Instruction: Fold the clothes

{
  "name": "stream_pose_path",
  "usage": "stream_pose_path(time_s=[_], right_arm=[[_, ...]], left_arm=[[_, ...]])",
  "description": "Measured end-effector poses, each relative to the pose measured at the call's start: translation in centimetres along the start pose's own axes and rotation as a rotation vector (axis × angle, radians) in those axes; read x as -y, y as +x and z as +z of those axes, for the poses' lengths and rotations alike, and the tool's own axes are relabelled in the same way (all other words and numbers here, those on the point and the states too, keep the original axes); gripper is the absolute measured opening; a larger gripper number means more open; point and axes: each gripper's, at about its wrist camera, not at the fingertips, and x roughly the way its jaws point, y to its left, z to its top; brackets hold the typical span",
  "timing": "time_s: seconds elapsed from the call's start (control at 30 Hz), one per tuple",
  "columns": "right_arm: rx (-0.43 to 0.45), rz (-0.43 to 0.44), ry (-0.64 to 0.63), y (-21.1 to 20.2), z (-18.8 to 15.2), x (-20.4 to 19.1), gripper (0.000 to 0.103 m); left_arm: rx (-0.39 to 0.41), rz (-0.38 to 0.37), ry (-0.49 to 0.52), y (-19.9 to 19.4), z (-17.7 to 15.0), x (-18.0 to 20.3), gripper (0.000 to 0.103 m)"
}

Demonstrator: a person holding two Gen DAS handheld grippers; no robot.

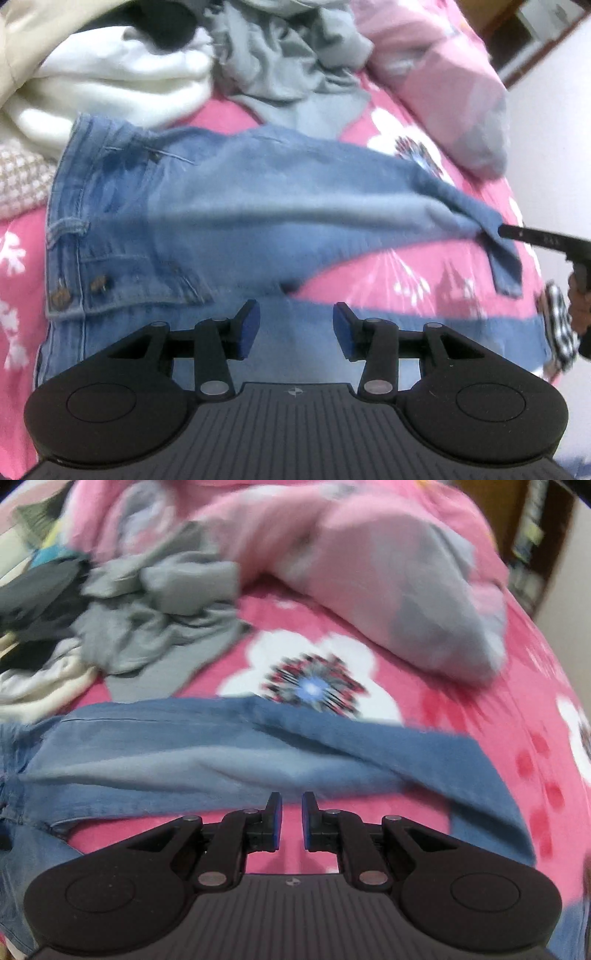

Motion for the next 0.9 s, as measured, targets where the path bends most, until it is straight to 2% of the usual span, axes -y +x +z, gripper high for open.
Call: stream_pose_path(time_s=[0.2,0.27,0.33,0.5,0.6,0.67,0.77,0.9], right_arm=[[0.020,0.191,-0.208,3.2,3.4,-7.4,0.013],[0.007,0.260,-0.283,5.2,4.4,-10.1,0.018],[-0.005,0.328,-0.357,7.2,5.5,-12.8,0.034],[-0.072,0.521,-0.382,11.9,9.1,-17.3,0.039],[-0.044,0.582,-0.536,12.5,10.0,-21.5,0.042],[-0.020,0.624,-0.650,12.4,9.9,-24.6,0.047],[0.045,0.650,-0.833,12.1,8.9,-28.7,0.048],[0.102,0.681,-1.031,12.1,7.1,-32.4,0.045]], left_arm=[[0.034,0.076,-0.037,0.8,0.7,-2.1,0.043],[0.051,0.102,-0.050,0.7,0.7,-2.9,0.043],[0.078,0.139,-0.039,0.6,0.8,-3.4,0.043],[0.153,0.199,-0.082,0.2,2.2,-5.3,0.043],[0.200,0.255,-0.118,-0.1,2.9,-6.6,0.043],[0.244,0.319,-0.124,-0.5,3.1,-7.3,0.043],[0.309,0.392,-0.093,-1.0,3.1,-8.0,0.043],[0.324,0.419,-0.090,-1.1,3.0,-9.6,0.043]])
